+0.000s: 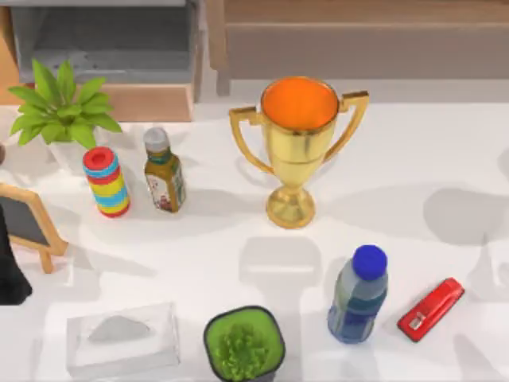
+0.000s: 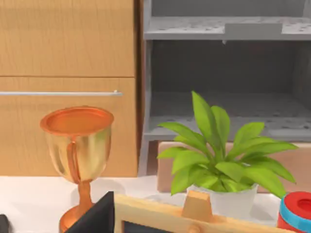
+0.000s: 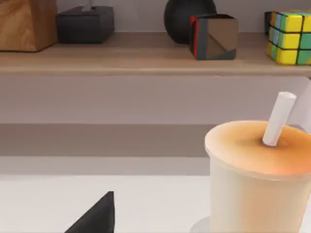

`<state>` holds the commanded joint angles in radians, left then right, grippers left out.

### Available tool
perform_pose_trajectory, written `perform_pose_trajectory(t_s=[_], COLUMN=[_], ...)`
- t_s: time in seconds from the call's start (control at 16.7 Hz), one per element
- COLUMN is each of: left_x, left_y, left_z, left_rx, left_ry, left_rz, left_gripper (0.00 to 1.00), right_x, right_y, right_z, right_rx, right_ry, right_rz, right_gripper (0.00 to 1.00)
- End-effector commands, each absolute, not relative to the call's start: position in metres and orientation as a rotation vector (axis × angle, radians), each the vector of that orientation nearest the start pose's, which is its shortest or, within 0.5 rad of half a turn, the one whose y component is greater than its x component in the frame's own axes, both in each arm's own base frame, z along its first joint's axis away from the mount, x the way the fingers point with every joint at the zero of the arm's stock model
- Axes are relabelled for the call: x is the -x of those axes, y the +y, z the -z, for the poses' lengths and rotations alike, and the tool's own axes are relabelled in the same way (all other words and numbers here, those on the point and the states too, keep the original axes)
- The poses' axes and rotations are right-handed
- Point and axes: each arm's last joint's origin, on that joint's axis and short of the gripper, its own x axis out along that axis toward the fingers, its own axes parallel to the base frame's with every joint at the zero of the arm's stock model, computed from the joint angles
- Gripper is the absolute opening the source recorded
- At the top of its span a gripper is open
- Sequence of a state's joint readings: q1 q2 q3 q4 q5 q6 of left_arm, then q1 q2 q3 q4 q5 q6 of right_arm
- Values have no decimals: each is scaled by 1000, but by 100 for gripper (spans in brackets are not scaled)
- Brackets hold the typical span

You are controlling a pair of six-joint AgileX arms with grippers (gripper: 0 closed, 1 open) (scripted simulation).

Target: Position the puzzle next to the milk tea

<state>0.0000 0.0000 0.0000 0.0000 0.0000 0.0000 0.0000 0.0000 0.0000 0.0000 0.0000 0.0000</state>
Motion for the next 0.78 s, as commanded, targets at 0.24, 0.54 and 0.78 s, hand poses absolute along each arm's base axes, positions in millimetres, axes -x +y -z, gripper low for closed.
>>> perform_pose_trajectory(t_s=[0.24, 0.54, 0.78], left_x=[-106, -106, -106], left_y=[-1, -1, -1], left_z=[-160, -160, -160], left_rx=[0, 0, 0], left_ry=[0, 0, 0], left_rz=[0, 0, 0], left_gripper=[100, 100, 100], right_x=[-106, -120, -171], right_y=[-2, -9, -24], right_z=[-170, -229, -264], right_rx=[2, 18, 26], right_ry=[-27, -141, -118], right_rz=[4, 19, 26], right_gripper=[100, 100, 100])
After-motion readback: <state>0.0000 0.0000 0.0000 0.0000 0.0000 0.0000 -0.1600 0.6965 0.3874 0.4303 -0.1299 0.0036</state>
